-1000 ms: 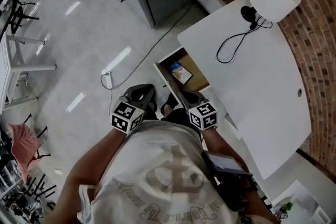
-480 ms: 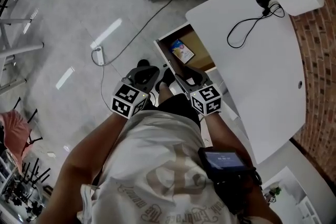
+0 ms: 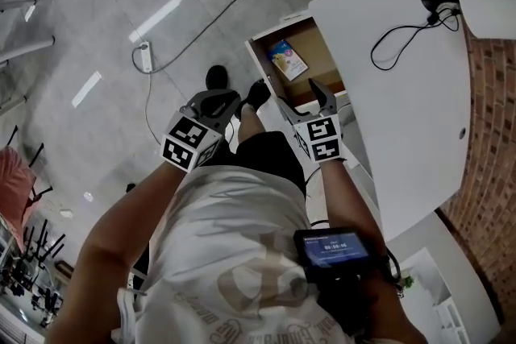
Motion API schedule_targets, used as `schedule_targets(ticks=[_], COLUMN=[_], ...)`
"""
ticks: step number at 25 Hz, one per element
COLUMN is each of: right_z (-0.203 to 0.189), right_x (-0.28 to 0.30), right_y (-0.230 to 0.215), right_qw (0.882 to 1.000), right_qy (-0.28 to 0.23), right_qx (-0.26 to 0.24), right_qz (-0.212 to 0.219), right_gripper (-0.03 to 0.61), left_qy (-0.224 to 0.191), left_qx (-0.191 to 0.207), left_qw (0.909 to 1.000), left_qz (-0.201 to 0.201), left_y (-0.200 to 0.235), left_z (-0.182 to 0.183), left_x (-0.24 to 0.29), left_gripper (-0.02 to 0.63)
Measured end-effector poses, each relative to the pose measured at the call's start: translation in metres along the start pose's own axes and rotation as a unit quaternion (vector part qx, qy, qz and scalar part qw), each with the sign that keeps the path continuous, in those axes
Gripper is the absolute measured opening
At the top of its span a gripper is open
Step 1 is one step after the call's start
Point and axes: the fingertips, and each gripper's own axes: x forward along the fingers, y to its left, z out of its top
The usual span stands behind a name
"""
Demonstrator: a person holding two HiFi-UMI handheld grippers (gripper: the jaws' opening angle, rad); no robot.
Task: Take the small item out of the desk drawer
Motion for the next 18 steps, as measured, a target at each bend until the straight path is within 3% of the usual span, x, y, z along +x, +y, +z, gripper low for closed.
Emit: schedule_targets(ticks=[9,18], right_z=[-0.023,-0.043], right_x=[0.035,0.056], right_y=[-0.019,-0.031], right_qw=[0.994,0.990], right_qy=[0.084,0.112], right_qx=[-0.063,-0.077], right_qz=[-0.031,-0.037], right_gripper=[0.311,0.311], left_qy=[-0.009,-0.007], left_qx=[-0.035,-0.045], left_qw=[0.9992,0.9989], left_qz=[0.020,0.015], left_y=[0.043,0.051], left_z=[-0.013,-0.025], left_x=[0.004,0.017], left_gripper=[0.018,0.018])
